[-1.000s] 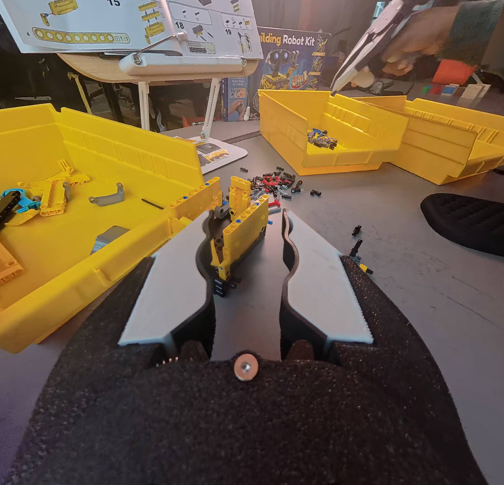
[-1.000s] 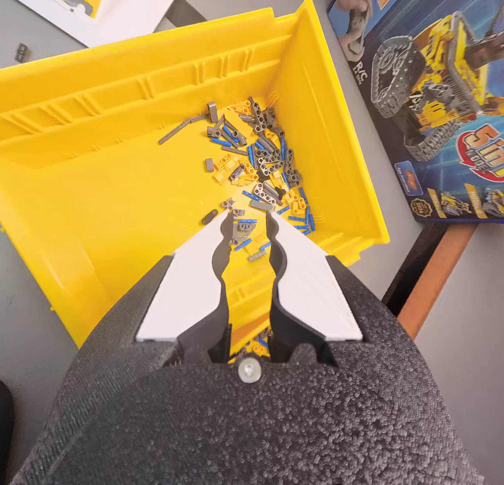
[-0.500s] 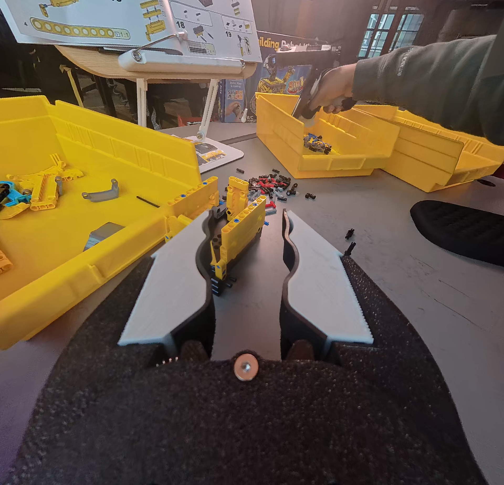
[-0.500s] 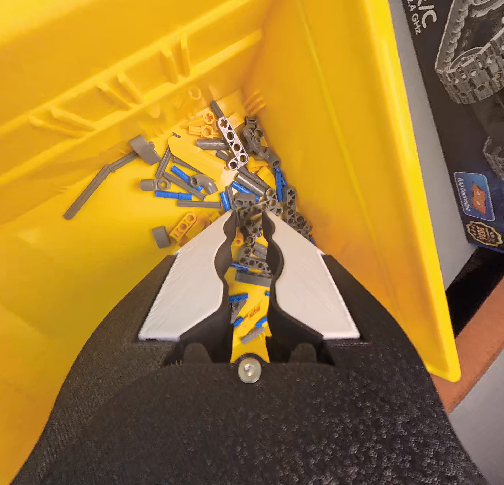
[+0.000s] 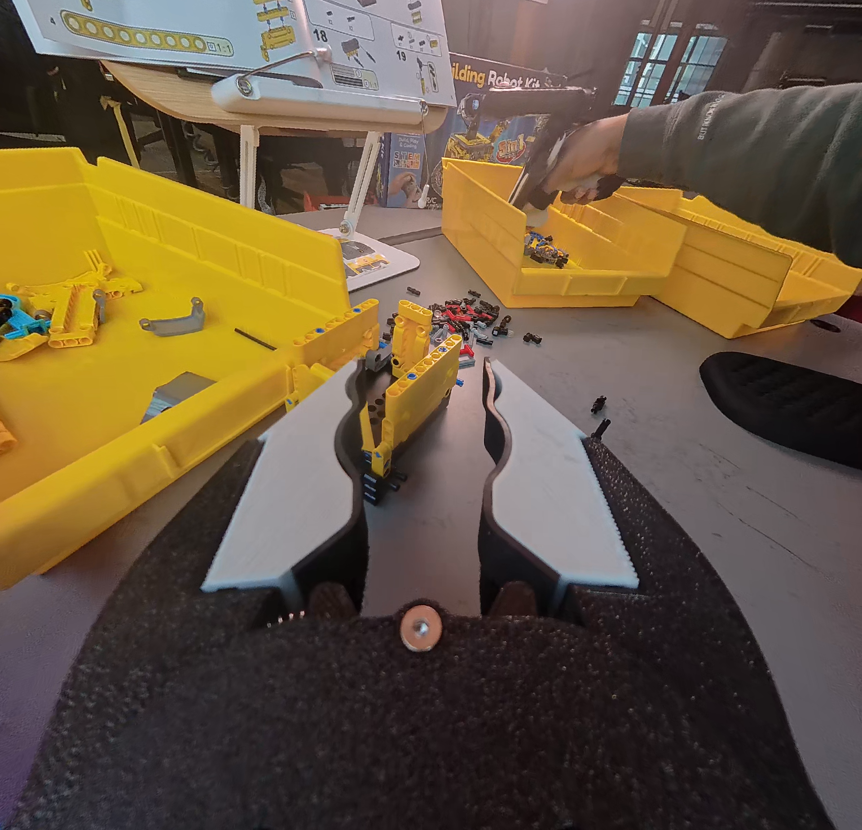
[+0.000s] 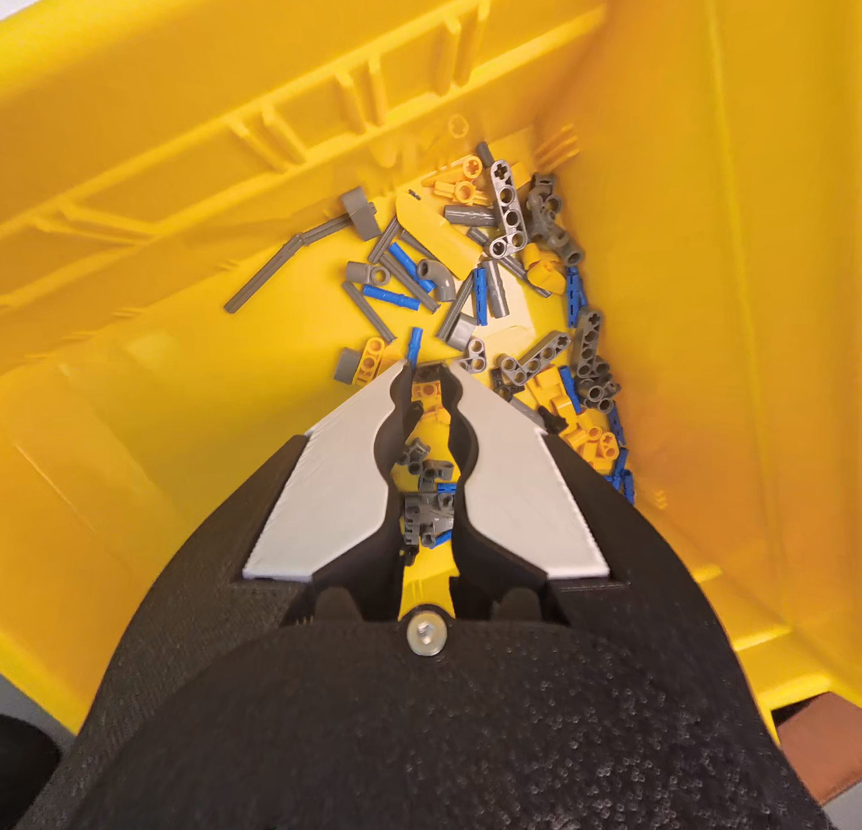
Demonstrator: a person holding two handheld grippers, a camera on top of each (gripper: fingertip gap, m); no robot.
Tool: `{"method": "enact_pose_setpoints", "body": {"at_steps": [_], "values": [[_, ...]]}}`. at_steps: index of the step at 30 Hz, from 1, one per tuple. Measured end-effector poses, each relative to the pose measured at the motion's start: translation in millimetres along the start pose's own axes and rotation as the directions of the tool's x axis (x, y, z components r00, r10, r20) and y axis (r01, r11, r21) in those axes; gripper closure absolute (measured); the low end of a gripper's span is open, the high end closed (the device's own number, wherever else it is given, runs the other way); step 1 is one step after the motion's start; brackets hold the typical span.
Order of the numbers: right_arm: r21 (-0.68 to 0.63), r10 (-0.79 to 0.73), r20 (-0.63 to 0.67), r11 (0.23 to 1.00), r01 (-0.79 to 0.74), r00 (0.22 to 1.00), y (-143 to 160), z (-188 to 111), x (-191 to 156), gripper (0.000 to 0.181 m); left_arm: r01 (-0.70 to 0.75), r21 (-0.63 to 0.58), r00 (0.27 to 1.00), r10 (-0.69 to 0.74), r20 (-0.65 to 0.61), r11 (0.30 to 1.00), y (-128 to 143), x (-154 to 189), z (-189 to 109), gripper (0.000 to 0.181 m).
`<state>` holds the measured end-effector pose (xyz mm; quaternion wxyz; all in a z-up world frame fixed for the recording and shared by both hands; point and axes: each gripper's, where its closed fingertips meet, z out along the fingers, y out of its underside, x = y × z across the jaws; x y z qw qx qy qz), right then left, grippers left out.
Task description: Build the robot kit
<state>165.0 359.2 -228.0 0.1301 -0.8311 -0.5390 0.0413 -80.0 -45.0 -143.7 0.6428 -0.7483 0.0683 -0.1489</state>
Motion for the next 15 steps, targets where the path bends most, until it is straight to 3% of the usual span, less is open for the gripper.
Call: {"method": "enact_pose_setpoints", "body": {"at_steps": [9, 15], "values": [[0.22, 0.095, -0.065, 0.972, -0.078, 0.993, -29.7, -29.2, 38.8, 0.167, 0.01, -0.006, 1.0, -0.01, -0.001, 1.0, 1.0, -1.1, 0.9, 0.133], [0.271, 0.109, -0.101, 0.959, -0.078, 0.989, -55.3, -2.3, 42.9, 0.171, 0.022, 0.001, 1.0, -0.022, 0.002, 1.0, 0.2, -3.0, 0.0, 0.133]]}}
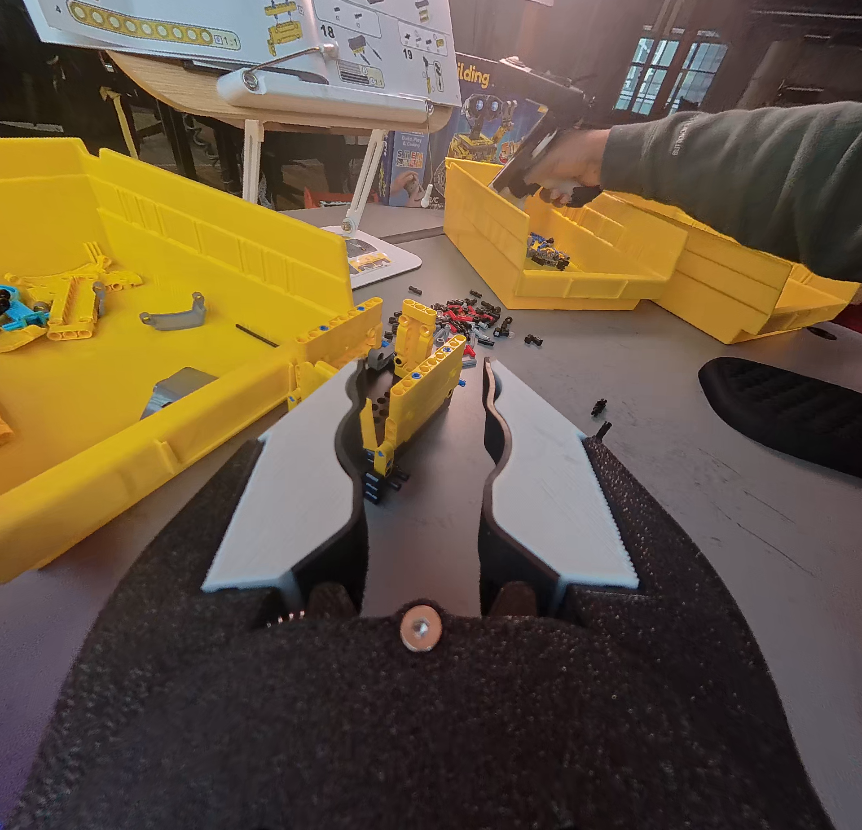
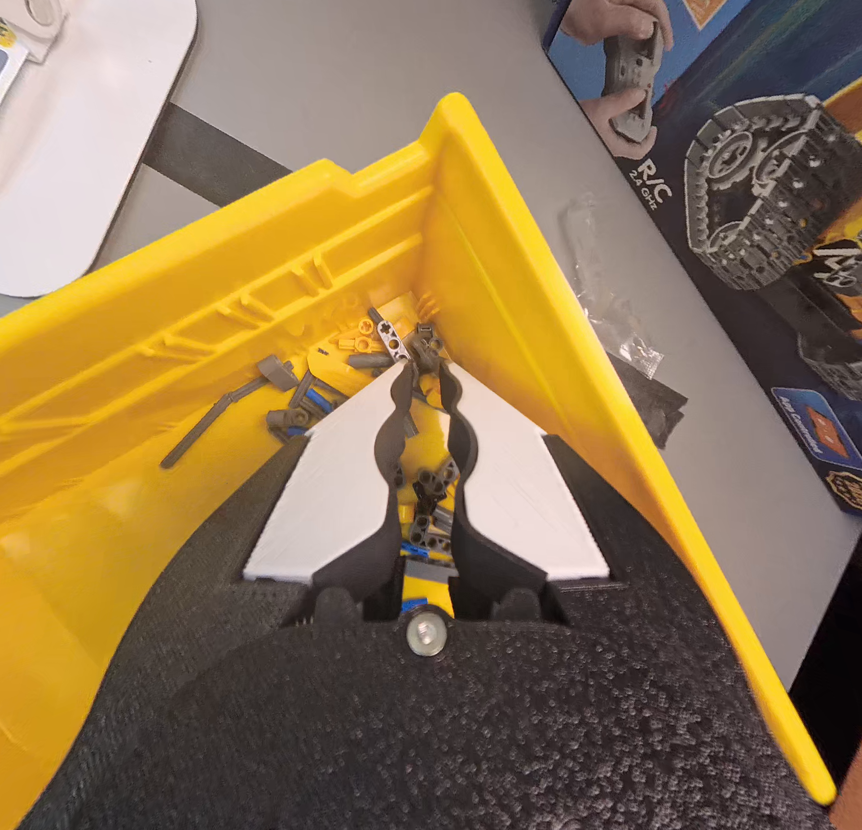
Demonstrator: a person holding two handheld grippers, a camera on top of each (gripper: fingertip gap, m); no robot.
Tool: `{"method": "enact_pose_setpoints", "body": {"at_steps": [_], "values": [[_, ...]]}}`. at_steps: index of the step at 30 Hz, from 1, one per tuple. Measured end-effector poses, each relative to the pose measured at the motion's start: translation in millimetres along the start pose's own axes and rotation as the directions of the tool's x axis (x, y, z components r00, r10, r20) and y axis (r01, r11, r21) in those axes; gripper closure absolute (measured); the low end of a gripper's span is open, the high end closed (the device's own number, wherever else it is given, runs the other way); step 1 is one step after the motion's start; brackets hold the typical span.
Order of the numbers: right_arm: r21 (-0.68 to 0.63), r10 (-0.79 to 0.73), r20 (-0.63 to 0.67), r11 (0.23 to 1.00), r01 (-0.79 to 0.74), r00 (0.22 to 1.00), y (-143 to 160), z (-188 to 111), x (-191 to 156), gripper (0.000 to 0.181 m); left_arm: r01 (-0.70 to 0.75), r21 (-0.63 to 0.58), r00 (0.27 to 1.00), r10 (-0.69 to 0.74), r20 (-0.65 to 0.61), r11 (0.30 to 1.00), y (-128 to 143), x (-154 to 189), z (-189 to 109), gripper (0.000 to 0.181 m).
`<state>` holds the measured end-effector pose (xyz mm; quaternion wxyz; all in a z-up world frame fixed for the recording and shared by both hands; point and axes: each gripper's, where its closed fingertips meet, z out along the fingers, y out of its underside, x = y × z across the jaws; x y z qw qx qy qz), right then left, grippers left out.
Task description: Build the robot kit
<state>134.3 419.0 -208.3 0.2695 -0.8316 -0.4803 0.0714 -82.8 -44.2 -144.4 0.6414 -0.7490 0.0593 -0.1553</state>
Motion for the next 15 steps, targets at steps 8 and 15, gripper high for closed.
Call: {"method": "enact_pose_setpoints", "body": {"at_steps": [8, 15], "values": [[-0.164, -0.045, 0.11, 0.984, 0.063, 0.993, 25.4, 12.8, -28.9, 0.177, 0.055, 0.021, 0.999, -0.055, -0.003, 0.998, -2.7, -6.3, -2.4, 0.133], [-0.068, -0.039, 0.106, 0.997, 0.046, 0.994, 19.2, -16.8, -23.3, 0.176, 0.074, 0.018, 0.997, -0.074, -0.007, 0.997, -2.2, -8.3, -2.2, 0.133]]}}
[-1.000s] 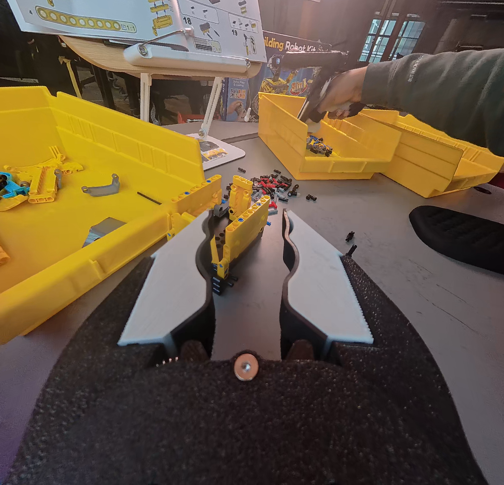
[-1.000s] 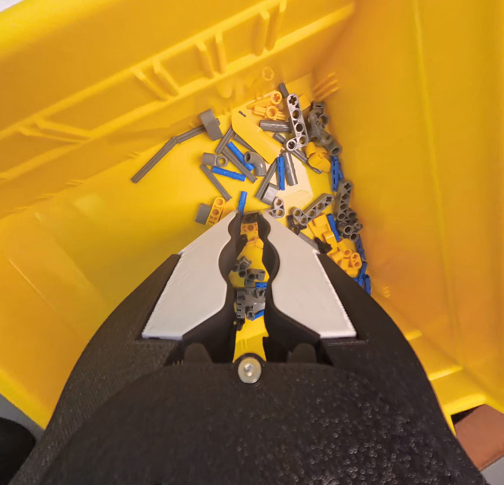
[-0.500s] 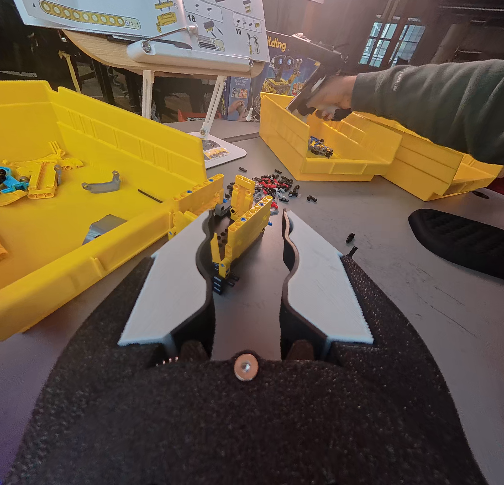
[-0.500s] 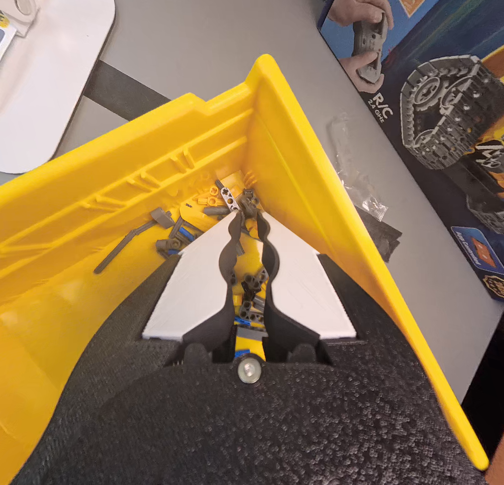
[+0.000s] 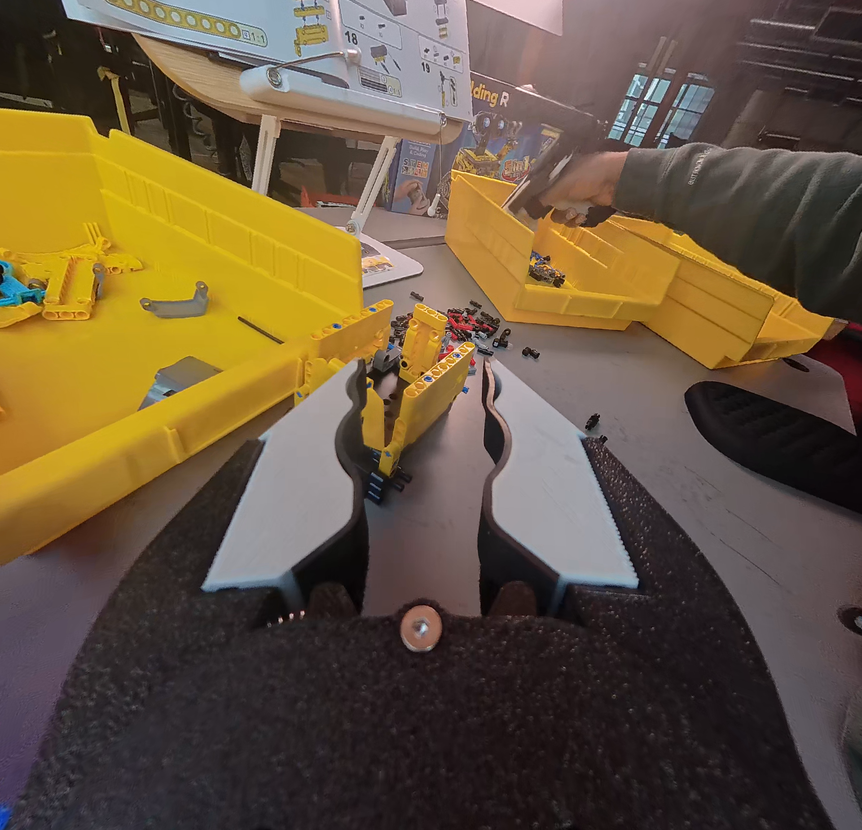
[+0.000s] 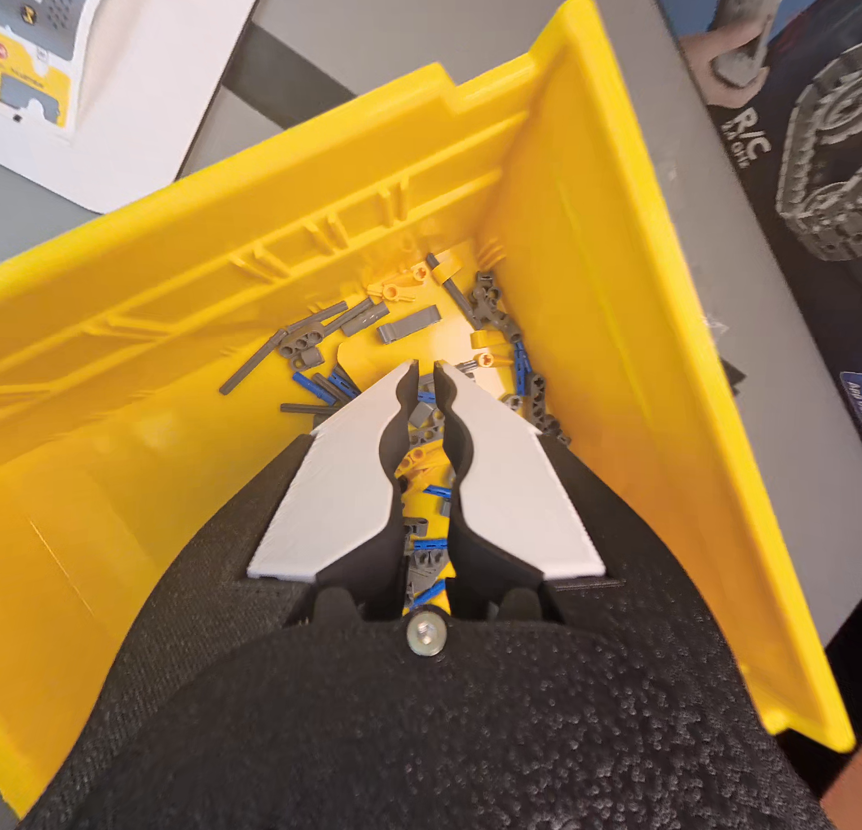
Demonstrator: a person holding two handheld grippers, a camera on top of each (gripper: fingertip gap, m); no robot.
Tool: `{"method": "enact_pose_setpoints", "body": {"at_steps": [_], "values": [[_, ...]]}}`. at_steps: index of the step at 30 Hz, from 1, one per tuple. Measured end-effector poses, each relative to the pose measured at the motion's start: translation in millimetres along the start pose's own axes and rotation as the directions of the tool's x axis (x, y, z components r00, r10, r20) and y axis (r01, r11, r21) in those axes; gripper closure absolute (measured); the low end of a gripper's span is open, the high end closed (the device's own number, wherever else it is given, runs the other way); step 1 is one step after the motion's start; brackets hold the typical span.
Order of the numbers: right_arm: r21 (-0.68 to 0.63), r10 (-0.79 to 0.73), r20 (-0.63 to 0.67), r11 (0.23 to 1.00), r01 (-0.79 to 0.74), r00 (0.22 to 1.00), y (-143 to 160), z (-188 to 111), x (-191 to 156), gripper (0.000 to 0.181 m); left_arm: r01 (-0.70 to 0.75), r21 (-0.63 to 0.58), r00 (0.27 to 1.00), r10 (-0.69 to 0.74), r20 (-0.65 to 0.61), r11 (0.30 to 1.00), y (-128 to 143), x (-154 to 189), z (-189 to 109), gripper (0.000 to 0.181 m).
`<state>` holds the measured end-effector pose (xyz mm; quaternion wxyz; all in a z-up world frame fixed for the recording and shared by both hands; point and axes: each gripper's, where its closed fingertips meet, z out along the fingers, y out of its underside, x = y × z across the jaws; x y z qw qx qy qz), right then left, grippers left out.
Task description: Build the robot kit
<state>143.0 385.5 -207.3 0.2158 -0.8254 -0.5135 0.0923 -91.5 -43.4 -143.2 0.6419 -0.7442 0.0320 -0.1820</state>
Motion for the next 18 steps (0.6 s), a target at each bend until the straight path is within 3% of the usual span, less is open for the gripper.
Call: {"method": "enact_pose_setpoints", "body": {"at_steps": [5, 14, 18], "values": [[0.053, 0.062, -0.081, 0.997, -0.058, 0.995, -9.6, -19.8, 30.1, 0.17, -0.003, -0.001, 1.0, 0.003, 0.001, 1.0, 0.2, 0.2, 0.2, 0.133], [-0.205, 0.02, -0.241, 0.976, -0.071, 0.97, 32.0, 2.9, 54.9, 0.178, 0.0, 0.003, 1.0, 0.0, 0.0, 1.0, -0.5, 0.2, -0.2, 0.134], [-0.25, -0.035, -0.211, 0.968, -0.019, 0.977, 36.3, 12.2, 44.6, 0.179, 0.002, 0.006, 1.0, -0.002, -0.001, 1.0, -0.9, 0.1, -0.5, 0.134]]}}
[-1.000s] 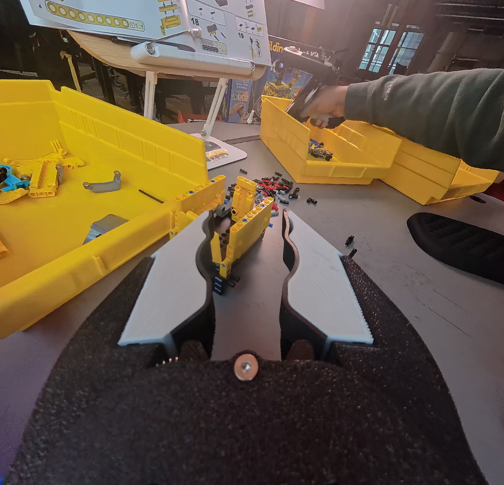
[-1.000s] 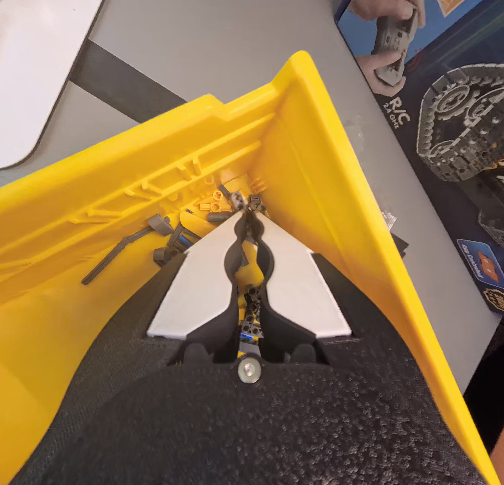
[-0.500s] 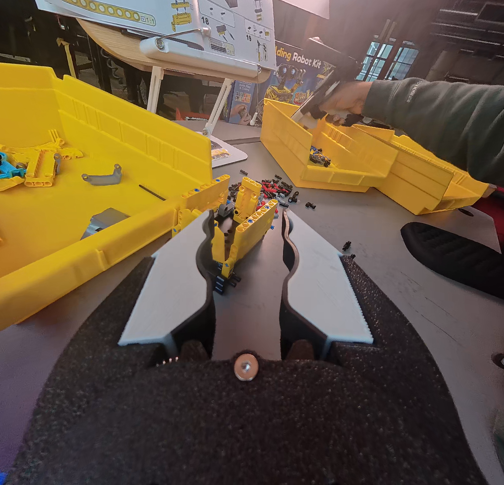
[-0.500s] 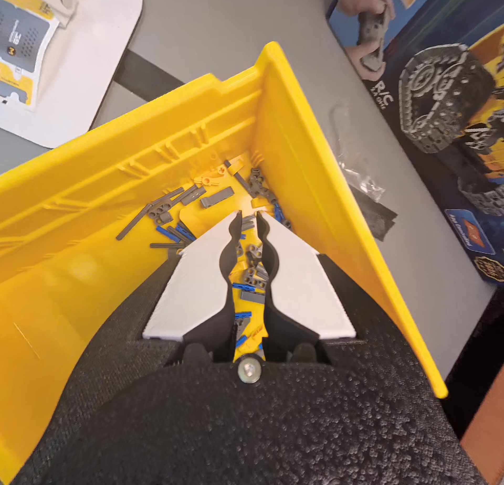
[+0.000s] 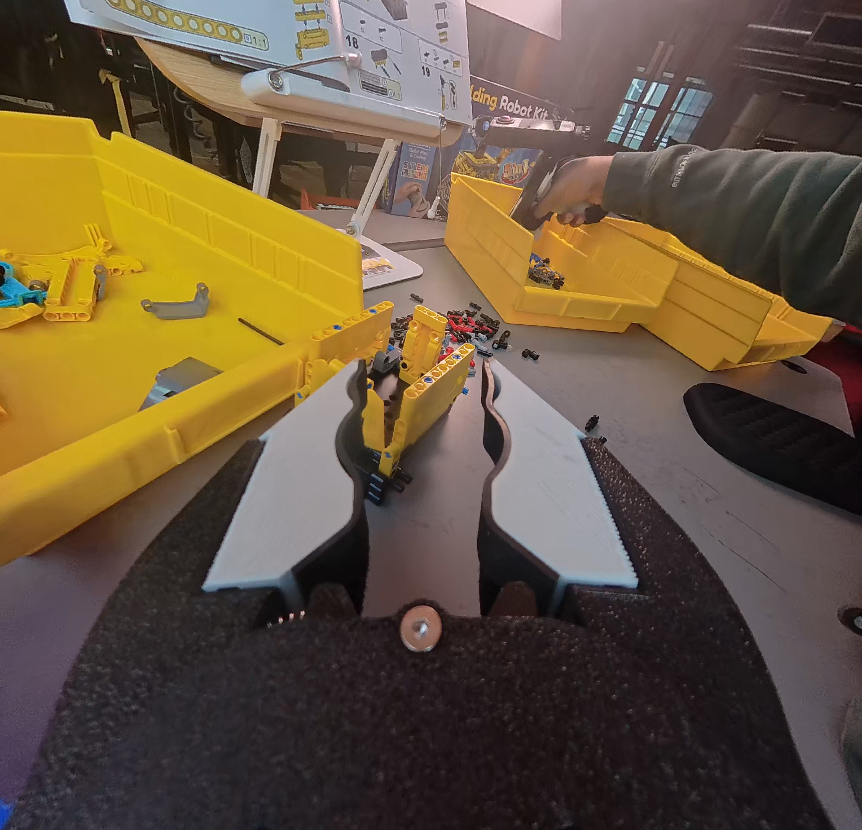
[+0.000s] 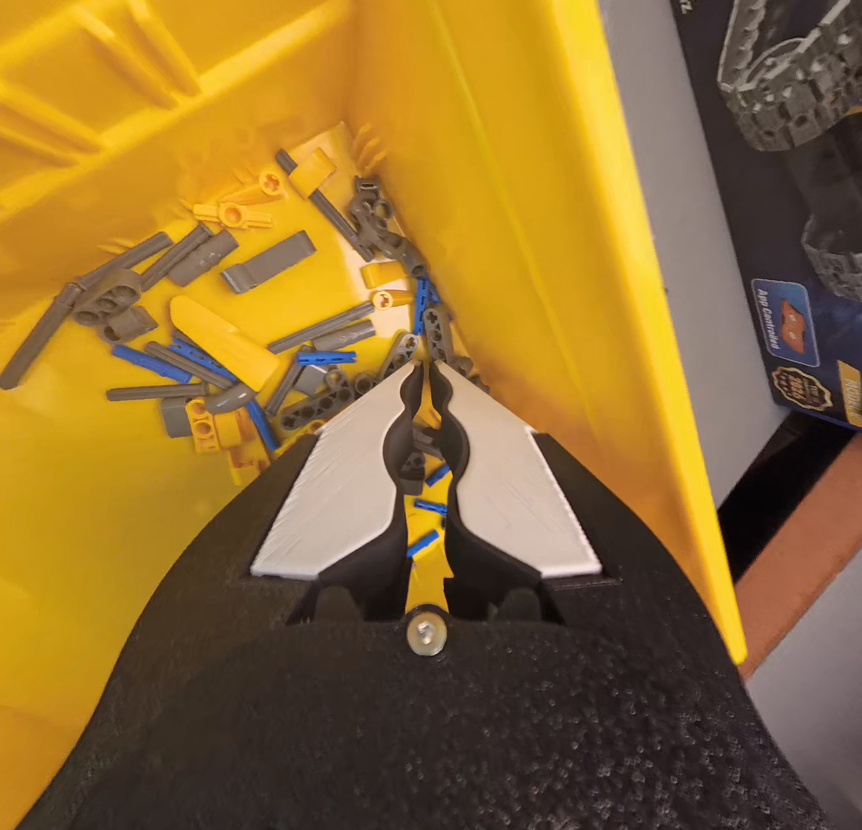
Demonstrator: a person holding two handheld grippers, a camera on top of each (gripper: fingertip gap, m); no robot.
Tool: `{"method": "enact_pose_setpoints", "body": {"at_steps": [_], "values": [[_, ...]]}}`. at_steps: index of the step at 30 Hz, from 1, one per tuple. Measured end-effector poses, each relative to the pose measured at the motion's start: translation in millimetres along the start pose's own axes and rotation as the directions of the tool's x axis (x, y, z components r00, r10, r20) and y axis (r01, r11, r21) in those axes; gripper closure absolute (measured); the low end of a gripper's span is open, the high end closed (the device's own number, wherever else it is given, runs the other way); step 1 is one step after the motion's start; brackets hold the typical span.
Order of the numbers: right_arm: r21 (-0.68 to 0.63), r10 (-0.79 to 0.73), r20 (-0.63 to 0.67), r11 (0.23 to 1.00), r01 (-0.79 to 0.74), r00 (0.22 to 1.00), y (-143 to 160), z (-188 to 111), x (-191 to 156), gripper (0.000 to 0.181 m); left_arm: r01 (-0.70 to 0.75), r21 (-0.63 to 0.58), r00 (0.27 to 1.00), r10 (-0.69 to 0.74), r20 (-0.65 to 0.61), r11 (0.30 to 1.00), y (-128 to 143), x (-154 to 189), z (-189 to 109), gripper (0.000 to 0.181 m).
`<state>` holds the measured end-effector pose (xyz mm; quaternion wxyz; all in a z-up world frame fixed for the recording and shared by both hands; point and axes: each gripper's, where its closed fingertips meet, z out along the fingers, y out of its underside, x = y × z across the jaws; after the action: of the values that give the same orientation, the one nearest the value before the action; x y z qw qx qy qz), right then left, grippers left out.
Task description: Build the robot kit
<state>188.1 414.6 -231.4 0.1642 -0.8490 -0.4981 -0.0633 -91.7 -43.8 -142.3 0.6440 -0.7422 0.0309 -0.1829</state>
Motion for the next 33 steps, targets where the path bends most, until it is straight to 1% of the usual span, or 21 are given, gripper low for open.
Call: {"method": "enact_pose_setpoints", "body": {"at_steps": [2, 4, 7, 9, 12, 14, 15, 17, 19, 23, 25, 26, 28, 30, 32, 33], "values": [[0.021, -0.014, 0.069, 1.0, 0.013, 0.997, -3.5, -1.7, -13.7, 0.181, 0.001, -0.001, 1.0, -0.001, -0.001, 1.0, 0.2, 0.0, 0.1, 0.133], [0.037, -0.013, 0.088, 0.999, 0.01, 0.996, -5.9, -6.0, -15.8, 0.178, 0.002, -0.001, 1.0, -0.002, -0.001, 1.0, 0.1, 0.0, 0.1, 0.133], [0.028, -0.016, -0.012, 0.999, 0.017, 1.0, -4.1, -12.3, 7.3, 0.178, 0.003, -0.002, 1.0, -0.003, -0.002, 1.0, 0.4, 0.1, 0.4, 0.133], [-0.038, -0.068, -0.121, 0.997, 0.064, 0.99, 6.0, -12.8, 27.8, 0.179, 0.002, -0.004, 1.0, -0.002, -0.002, 1.0, 0.6, 0.3, 0.6, 0.133], [-0.166, -0.168, -0.17, 0.976, 0.14, 0.971, 24.9, -4.9, 34.9, 0.181, 0.001, -0.005, 1.0, -0.001, -0.002, 1.0, 0.8, 0.5, 0.9, 0.133], [-0.2, -0.203, -0.154, 0.965, 0.17, 0.967, 30.3, 0.7, 26.9, 0.181, 0.002, -0.005, 1.0, -0.002, -0.002, 1.0, 0.7, 0.4, 0.8, 0.134], [-0.2, -0.222, -0.169, 0.962, 0.187, 0.96, 28.7, 0.5, 26.9, 0.181, 0.003, -0.004, 1.0, -0.003, -0.001, 1.0, 0.7, 0.2, 0.7, 0.134], [-0.168, -0.2, -0.118, 0.969, 0.179, 0.973, 23.7, -1.1, 16.1, 0.181, 0.006, -0.006, 1.0, -0.006, -0.002, 1.0, 0.8, -0.1, 0.9, 0.134], [-0.114, -0.162, -0.017, 0.981, 0.159, 0.987, 16.7, -5.2, -0.8, 0.181, 0.008, -0.007, 1.0, -0.008, -0.002, 1.0, 0.9, -0.2, 1.0, 0.133], [-0.038, -0.158, 0.032, 0.987, 0.159, 0.987, 8.0, -17.2, -8.1, 0.181, 0.006, -0.004, 1.0, -0.006, -0.002, 1.0, 0.6, 0.0, 0.7, 0.134], [-0.05, -0.176, 0.035, 0.983, 0.178, 0.984, 13.1, -20.9, -7.0, 0.181, 0.004, -0.006, 1.0, -0.004, -0.003, 1.0, 0.9, 0.3, 1.0, 0.134], [-0.071, -0.192, 0.023, 0.979, 0.193, 0.981, 18.0, -20.7, -4.4, 0.181, 0.003, -0.008, 1.0, -0.003, -0.004, 1.0, 1.1, 0.5, 1.2, 0.134], [-0.129, -0.209, 0.05, 0.968, 0.214, 0.977, 32.3, -16.5, -8.1, 0.179, 0.002, -0.01, 1.0, -0.002, -0.005, 1.0, 1.4, 0.8, 1.4, 0.134], [-0.131, -0.234, 0.034, 0.963, 0.236, 0.972, 35.1, -15.6, -8.1, 0.181, 0.0, -0.008, 1.0, 0.0, -0.005, 1.0, 1.2, 1.0, 1.3, 0.134], [-0.121, -0.226, 0.082, 0.965, 0.235, 0.971, 36.5, -18.7, -17.5, 0.181, 0.0, -0.008, 1.0, 0.0, -0.005, 1.0, 1.1, 0.9, 1.2, 0.134], [-0.117, -0.233, 0.08, 0.963, 0.241, 0.969, 36.6, -20.4, -18.2, 0.179, 0.001, -0.008, 1.0, -0.001, -0.005, 1.0, 1.3, 0.8, 1.3, 0.134]]}}
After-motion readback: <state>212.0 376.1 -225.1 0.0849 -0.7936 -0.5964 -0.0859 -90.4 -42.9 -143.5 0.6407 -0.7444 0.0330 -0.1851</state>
